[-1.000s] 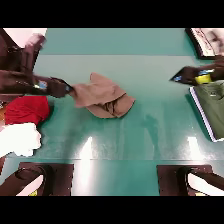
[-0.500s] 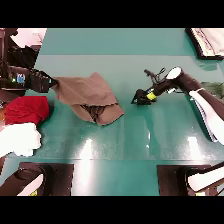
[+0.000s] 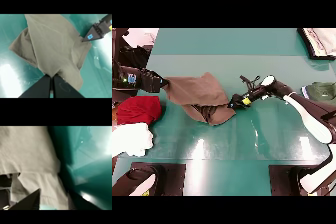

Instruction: Fold the shirts.

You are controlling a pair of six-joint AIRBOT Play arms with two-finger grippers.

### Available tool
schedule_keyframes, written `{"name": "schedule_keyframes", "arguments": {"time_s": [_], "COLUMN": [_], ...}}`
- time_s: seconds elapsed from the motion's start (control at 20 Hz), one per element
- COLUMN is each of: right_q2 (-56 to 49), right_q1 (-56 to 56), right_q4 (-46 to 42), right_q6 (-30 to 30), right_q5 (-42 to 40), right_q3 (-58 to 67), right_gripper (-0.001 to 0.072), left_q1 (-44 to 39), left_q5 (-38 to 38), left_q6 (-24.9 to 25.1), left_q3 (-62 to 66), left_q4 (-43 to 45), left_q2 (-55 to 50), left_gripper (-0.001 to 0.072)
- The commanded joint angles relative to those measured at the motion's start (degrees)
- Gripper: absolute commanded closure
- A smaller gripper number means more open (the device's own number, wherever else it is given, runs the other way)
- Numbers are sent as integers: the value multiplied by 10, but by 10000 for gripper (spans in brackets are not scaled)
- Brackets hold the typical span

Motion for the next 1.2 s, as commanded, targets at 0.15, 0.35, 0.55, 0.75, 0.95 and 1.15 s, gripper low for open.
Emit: {"name": "schedule_keyframes", "arguments": {"time_s": [0.15, 0.35, 0.55, 0.75, 0.95, 1.15], "right_q2": [9, 104, 226, 327, 420, 522], "right_q1": [20, -54, -168, -243, -277, -308], "right_q4": [-36, -260, -352, -352, -358, -361], "right_q6": [-4, 89, 127, 122, 109, 109], "right_q5": [-34, -10, 5, 6, -2, -43], "right_q3": [25, 108, 225, 346, 415, 369], "right_gripper": [694, 694, 695, 695, 695, 695], "left_q1": [0, 0, 0, 0, 0, 0], "left_q5": [8, 30, 80, 118, 120, 119], "left_q6": [-1, -25, -25, -24, -25, -24], "left_q3": [5, 101, 246, 352, 424, 454], "left_q4": [10, 87, 109, 64, 18, -75], "left_q2": [1, 1, 1, 1, 1, 1], "left_gripper": [680, 680, 679, 679, 680, 680]}}
